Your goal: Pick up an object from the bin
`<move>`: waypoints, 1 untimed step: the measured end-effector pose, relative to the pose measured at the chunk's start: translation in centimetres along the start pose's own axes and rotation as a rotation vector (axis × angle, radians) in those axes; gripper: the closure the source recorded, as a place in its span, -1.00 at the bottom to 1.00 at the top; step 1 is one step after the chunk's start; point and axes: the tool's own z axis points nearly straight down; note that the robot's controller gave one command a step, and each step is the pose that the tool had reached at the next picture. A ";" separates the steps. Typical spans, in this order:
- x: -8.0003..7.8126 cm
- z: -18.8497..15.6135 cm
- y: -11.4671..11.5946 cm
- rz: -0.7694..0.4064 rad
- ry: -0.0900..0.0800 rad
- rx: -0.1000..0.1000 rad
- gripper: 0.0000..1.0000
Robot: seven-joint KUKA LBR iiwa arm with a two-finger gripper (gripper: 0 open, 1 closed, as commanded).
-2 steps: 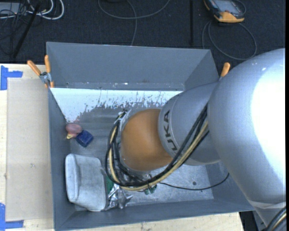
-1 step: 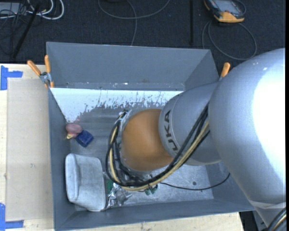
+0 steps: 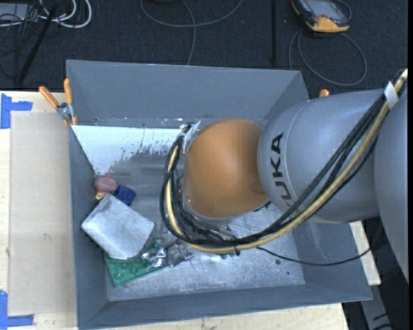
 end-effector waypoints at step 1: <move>-0.6 -5.8 1.1 0.015 0.000 -0.001 1.00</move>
Offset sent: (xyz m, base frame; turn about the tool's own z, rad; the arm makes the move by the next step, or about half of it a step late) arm -0.0006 0.0113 0.0548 0.0157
